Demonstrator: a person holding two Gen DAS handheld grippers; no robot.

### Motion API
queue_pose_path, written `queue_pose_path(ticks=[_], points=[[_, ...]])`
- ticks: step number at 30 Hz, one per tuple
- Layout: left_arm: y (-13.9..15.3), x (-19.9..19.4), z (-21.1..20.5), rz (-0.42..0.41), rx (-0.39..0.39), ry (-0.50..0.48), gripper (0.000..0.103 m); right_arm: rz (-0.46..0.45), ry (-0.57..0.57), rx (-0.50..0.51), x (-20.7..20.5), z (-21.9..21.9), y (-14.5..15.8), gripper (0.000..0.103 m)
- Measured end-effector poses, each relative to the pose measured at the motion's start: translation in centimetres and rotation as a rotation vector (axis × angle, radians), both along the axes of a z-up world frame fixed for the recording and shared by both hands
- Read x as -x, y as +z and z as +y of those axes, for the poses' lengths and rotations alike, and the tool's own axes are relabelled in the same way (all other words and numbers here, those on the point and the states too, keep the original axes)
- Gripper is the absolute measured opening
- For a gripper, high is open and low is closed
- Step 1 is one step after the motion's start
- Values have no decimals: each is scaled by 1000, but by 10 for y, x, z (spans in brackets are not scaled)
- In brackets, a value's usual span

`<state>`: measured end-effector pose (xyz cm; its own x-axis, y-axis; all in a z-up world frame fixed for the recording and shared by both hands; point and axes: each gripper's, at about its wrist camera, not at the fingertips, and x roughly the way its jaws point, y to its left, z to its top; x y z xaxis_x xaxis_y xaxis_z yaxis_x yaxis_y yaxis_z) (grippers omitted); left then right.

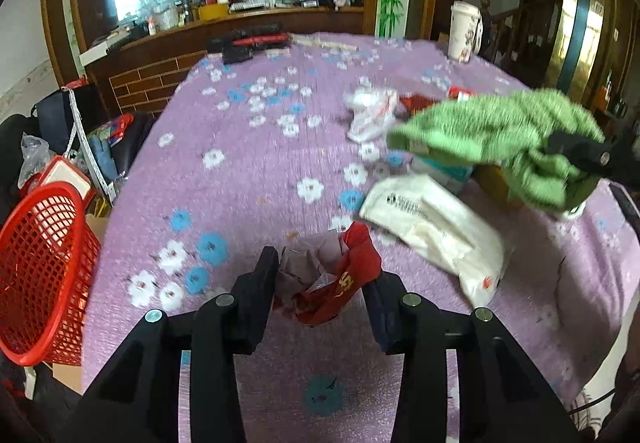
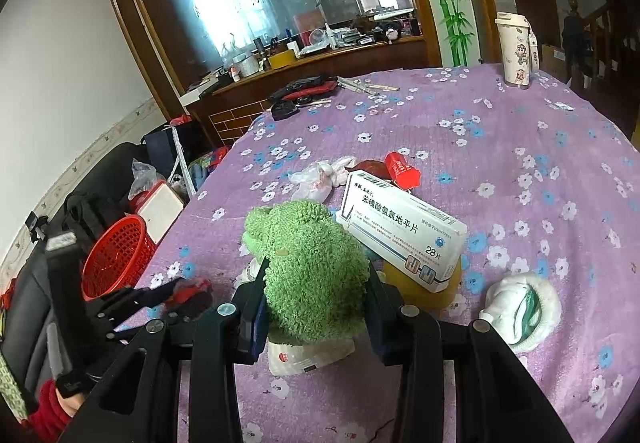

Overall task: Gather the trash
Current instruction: 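Carry the wrapper and plush over the red basket and open both tools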

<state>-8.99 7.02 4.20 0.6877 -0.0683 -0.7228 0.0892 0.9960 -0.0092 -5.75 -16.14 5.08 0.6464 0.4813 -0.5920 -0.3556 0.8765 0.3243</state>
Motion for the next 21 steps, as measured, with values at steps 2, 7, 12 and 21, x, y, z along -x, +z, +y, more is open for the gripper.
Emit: queue_pose_path(ticks=[2,7,12,21], points=[[6,1,3,-11,9,7,40,-4,4,-2,1,1,2,43],[14,4,12,-25,29,24,40,-1,16,4,2,8,2,43],[16,4,15,-26,36,31,40,-8,24,9,2,11,5,43],[22,11,25,-44,49,52,40,7,62,16,2,28,7,43]])
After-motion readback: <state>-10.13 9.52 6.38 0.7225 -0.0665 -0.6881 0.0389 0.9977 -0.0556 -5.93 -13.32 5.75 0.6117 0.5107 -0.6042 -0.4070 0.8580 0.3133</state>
